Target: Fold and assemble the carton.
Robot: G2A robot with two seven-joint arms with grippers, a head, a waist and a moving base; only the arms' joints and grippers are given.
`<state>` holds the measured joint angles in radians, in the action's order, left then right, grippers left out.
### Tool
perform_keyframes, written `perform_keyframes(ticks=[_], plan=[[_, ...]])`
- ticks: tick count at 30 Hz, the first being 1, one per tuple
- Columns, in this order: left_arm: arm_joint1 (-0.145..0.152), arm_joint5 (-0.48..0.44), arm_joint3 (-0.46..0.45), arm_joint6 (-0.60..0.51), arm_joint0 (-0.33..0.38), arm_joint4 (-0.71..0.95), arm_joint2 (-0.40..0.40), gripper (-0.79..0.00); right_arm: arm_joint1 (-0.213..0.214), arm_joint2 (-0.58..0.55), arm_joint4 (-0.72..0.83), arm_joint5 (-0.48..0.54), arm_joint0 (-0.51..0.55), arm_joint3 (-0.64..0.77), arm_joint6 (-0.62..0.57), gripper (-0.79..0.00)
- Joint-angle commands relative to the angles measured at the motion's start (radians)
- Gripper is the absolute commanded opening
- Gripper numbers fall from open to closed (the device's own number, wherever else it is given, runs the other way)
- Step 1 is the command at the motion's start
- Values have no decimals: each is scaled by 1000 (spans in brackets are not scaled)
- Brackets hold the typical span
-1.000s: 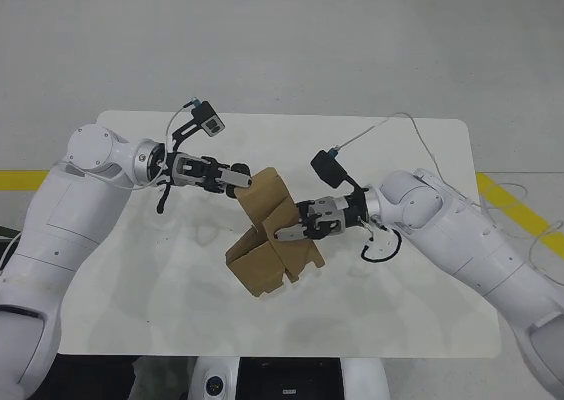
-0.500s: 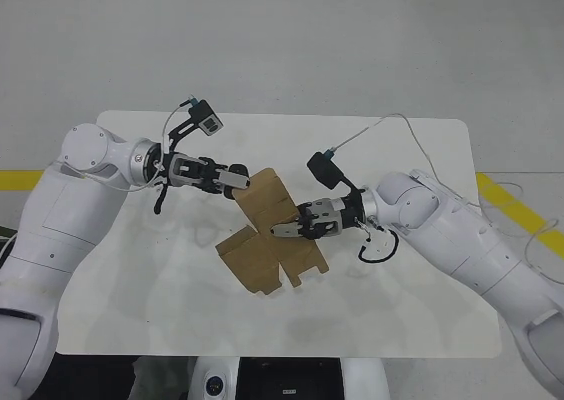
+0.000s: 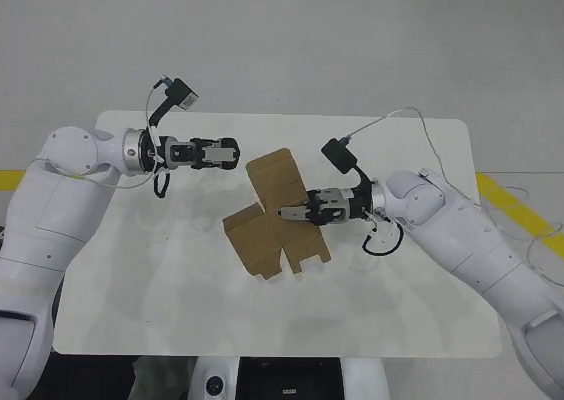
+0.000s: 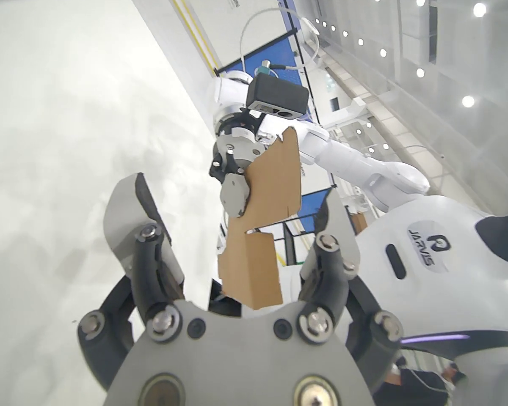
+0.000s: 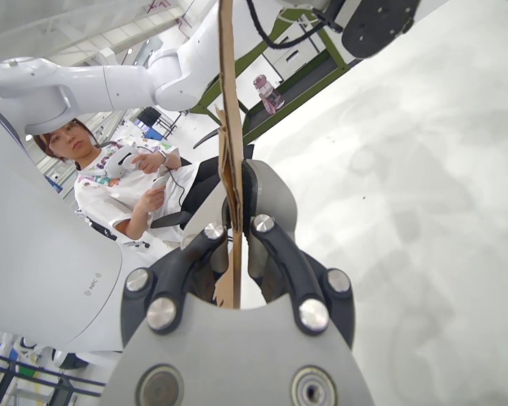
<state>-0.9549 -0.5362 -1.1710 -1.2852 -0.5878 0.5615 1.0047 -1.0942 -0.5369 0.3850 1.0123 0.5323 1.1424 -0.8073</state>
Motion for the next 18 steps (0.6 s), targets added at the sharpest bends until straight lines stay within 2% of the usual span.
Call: perform_keyframes(ticks=[1,11,18], plan=[[4,-38,-6,39,-17,-35,9,0,-6,-40,4,0,11,-41,12,-785],[15,-151,-58,187,-103,-225,32,0,-52,-146,-124,0,46,-165,239,-785],[15,-125,-138,246,-158,-267,27,0,-94,-148,-157,0,58,-170,332,-785]])
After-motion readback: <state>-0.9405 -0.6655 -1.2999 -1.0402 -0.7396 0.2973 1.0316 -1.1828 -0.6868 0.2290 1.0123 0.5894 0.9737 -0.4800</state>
